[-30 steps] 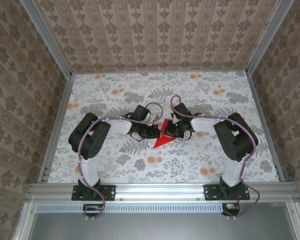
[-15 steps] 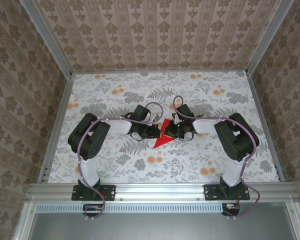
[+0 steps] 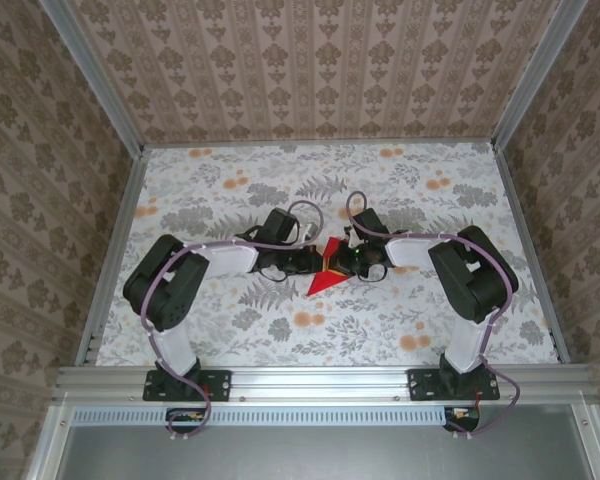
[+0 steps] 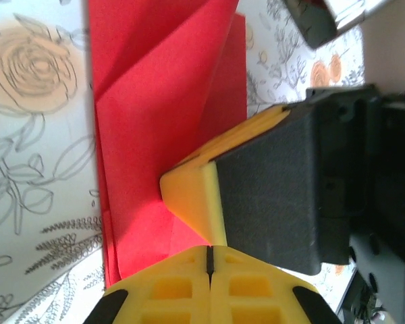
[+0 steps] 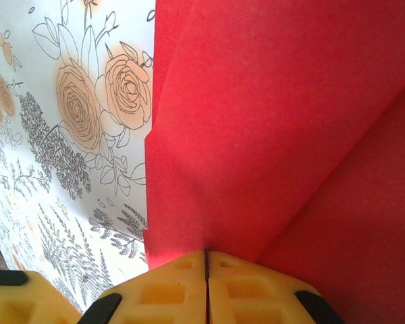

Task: Fold a paper plane with a square sheet of paper (pick it up from the middle)
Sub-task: Fourth fold the wing at the center of the table.

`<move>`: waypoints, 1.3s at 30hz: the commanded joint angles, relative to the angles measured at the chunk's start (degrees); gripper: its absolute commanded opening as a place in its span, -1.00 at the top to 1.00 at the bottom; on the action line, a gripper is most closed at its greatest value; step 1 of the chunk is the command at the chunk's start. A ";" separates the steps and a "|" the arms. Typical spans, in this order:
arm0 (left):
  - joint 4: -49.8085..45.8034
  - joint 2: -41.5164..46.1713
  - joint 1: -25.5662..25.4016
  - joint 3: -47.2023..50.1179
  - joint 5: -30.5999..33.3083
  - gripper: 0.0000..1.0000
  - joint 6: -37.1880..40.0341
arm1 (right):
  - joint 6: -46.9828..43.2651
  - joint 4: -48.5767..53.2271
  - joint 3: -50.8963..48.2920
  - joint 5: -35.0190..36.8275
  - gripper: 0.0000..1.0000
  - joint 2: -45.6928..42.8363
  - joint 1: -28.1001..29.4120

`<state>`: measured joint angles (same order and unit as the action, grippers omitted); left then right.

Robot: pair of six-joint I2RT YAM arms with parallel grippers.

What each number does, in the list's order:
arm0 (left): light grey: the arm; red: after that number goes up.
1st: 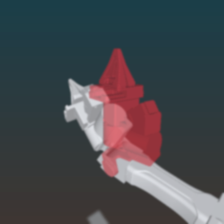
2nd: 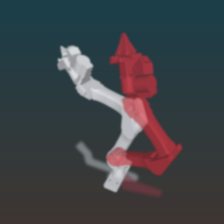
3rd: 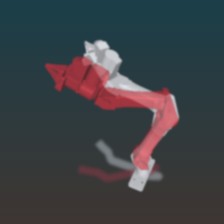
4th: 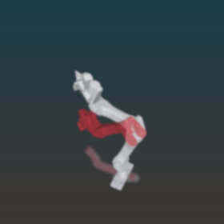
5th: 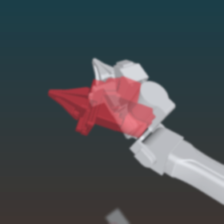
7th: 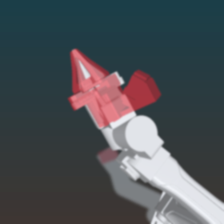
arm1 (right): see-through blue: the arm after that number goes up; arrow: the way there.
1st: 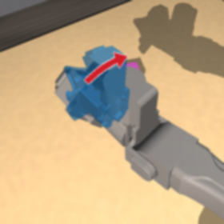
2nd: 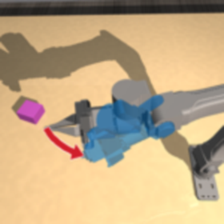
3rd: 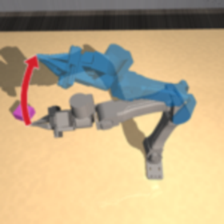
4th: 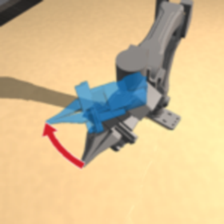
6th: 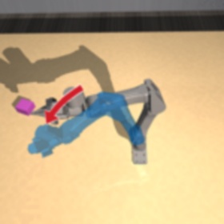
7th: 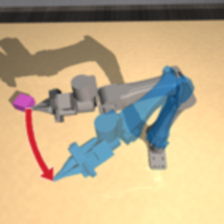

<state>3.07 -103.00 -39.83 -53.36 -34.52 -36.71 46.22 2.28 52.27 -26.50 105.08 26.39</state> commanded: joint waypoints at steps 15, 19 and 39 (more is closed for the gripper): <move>-6.87 -5.00 -0.59 -1.12 3.56 0.93 0.37 | 1.09 0.38 -2.44 3.74 0.84 2.87 -0.82; -11.42 -6.14 -0.75 -2.08 5.57 0.97 1.80 | 0.41 -0.67 -2.37 3.25 0.84 2.44 -0.86; -14.64 -7.24 -1.30 -2.36 6.27 1.00 3.32 | 0.46 -4.95 0.72 1.06 0.84 2.38 -0.33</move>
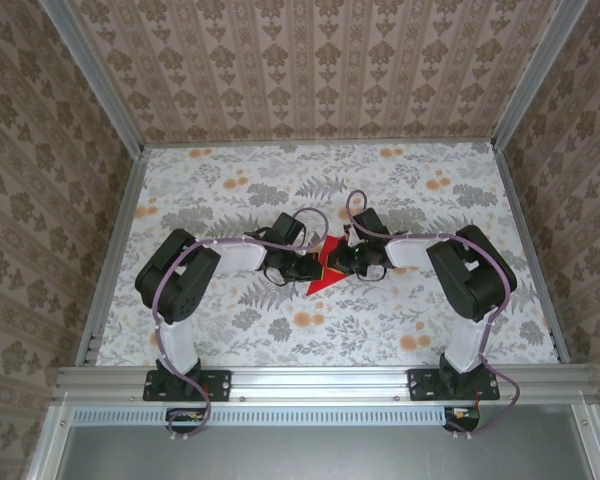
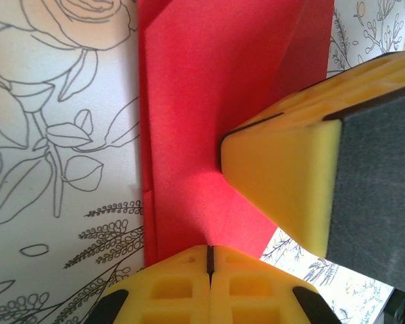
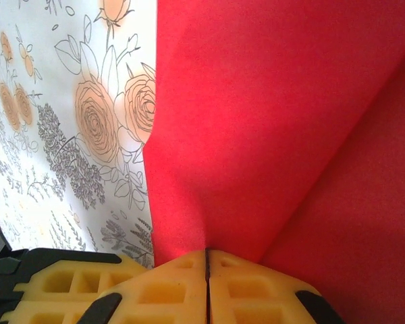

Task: Fold a paper plane with a square sheet of paper (pick it up from the middle)
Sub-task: Fourth fold the wing at the center of the table.

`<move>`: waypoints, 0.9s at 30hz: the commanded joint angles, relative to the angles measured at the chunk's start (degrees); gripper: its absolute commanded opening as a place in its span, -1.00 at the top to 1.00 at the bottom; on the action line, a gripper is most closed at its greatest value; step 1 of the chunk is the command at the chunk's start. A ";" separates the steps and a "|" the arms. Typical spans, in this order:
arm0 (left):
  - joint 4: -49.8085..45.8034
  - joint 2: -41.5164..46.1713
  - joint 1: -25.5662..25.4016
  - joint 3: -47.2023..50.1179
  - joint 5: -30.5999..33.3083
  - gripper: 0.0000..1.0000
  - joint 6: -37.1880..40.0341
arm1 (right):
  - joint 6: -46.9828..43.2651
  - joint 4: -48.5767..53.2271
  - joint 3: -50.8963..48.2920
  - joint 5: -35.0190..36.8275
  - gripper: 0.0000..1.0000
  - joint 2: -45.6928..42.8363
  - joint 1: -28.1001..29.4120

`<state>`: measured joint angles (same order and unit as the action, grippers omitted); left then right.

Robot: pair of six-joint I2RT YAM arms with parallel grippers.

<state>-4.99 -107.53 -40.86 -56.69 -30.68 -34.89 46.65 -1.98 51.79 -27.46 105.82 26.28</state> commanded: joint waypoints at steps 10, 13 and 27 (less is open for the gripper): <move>-6.52 -3.04 -0.27 2.51 1.95 1.00 1.12 | -2.12 2.21 2.70 6.01 0.84 1.54 -6.30; -6.25 -3.04 -0.27 2.54 1.59 1.00 1.14 | -2.86 2.94 4.33 6.06 0.84 1.53 -7.47; -5.78 -3.12 -0.23 2.00 1.51 1.00 1.22 | -3.00 1.56 2.31 2.20 0.82 -3.90 -1.07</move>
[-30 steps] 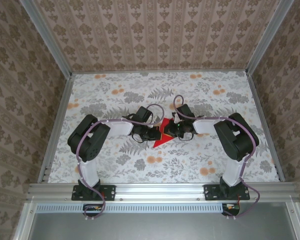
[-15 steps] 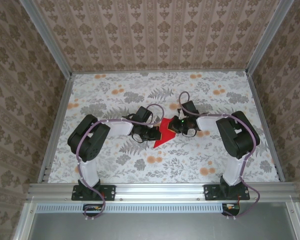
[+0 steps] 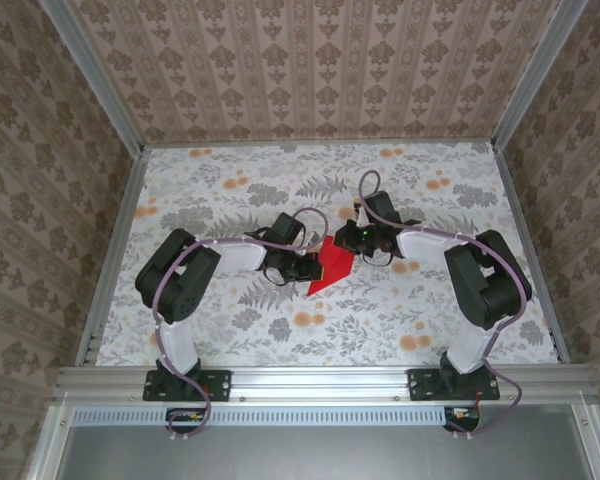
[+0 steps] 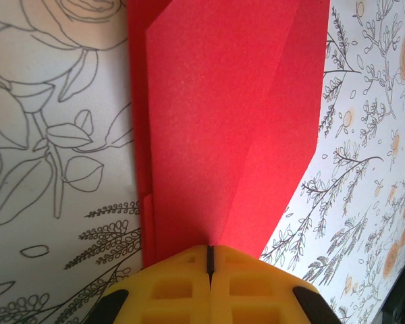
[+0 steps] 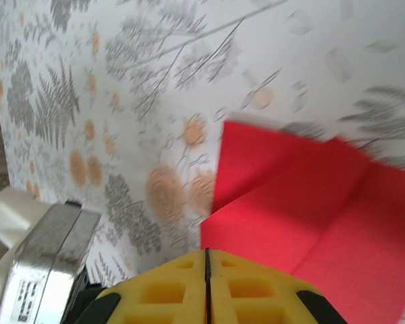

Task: Fold a paper plane with a square sheet of paper (pick it up from the middle)
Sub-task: Fourth fold the wing at the center of the table.

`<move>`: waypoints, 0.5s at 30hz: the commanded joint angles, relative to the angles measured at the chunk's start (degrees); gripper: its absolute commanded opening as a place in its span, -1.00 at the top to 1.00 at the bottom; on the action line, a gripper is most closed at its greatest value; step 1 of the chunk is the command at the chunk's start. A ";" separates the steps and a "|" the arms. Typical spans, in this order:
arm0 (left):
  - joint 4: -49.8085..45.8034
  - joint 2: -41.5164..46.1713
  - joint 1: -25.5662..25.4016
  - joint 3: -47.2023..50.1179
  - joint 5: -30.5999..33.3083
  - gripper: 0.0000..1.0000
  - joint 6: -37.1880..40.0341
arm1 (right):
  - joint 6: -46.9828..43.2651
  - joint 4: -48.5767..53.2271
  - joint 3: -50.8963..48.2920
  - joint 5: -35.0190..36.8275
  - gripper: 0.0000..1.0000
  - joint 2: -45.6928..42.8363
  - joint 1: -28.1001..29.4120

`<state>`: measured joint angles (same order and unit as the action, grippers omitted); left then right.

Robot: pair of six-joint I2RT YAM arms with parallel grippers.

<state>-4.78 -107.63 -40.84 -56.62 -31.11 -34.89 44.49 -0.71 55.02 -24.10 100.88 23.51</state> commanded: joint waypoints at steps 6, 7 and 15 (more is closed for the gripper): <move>-6.06 -2.76 -0.18 2.20 1.93 1.00 1.21 | -0.85 -0.05 0.11 -2.43 0.83 5.56 2.70; -6.11 -2.76 -0.16 2.24 1.94 1.00 1.15 | -1.65 1.52 1.04 -1.87 0.83 6.33 2.45; -5.99 -3.44 -0.10 2.84 1.42 1.00 0.72 | -4.93 4.06 4.27 -0.96 0.83 10.14 -3.41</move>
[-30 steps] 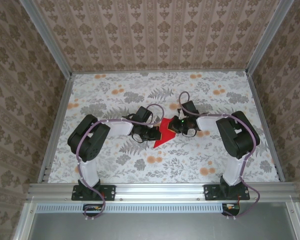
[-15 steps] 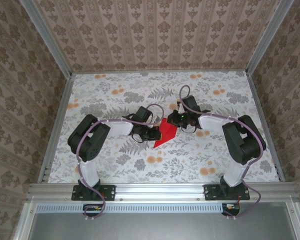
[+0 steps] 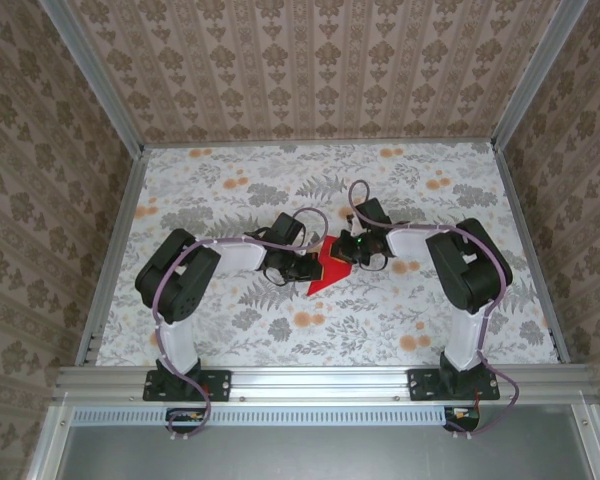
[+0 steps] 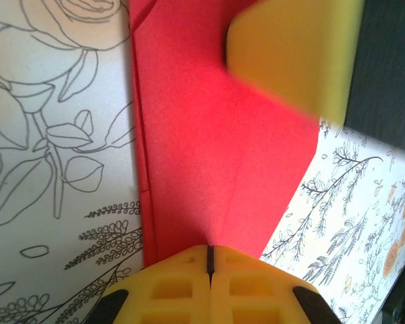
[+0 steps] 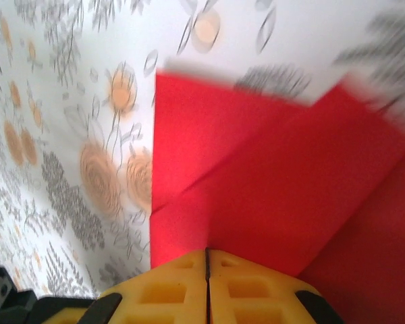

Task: Fold a paper plane with a square sheet of paper (pick it up from the middle)
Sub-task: Fourth fold the wing at the center of the table.

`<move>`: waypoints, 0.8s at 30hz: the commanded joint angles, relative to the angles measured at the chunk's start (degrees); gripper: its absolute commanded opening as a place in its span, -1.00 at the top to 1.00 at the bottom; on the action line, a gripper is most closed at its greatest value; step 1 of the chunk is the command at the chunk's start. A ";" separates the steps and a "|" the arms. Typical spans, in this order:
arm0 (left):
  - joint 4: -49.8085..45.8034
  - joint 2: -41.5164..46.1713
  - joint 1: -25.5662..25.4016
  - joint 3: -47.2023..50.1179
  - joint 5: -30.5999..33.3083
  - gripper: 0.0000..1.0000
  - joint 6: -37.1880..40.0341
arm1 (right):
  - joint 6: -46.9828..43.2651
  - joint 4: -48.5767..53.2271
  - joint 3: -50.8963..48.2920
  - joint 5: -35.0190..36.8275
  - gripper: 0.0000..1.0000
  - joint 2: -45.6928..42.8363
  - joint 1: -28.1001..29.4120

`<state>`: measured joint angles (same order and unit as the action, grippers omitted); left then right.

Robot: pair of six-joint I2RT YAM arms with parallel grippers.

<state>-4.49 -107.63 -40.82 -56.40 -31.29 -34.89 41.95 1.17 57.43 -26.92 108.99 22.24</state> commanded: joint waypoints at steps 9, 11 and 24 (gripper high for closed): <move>-6.00 -3.28 -0.31 3.28 1.24 1.00 0.75 | -3.74 3.63 6.69 4.15 0.83 5.26 -8.69; -5.97 -3.20 -0.30 3.18 1.32 1.00 0.75 | -3.98 3.71 7.31 5.24 0.83 4.64 -9.30; -4.61 -2.93 -0.40 2.19 1.27 1.00 0.75 | -1.06 -2.10 0.36 -2.56 0.80 -7.59 -7.11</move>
<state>-3.20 -107.66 -40.77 -55.90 -31.73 -34.89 39.44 1.41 60.73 -26.15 105.23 13.17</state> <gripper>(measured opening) 0.059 0.097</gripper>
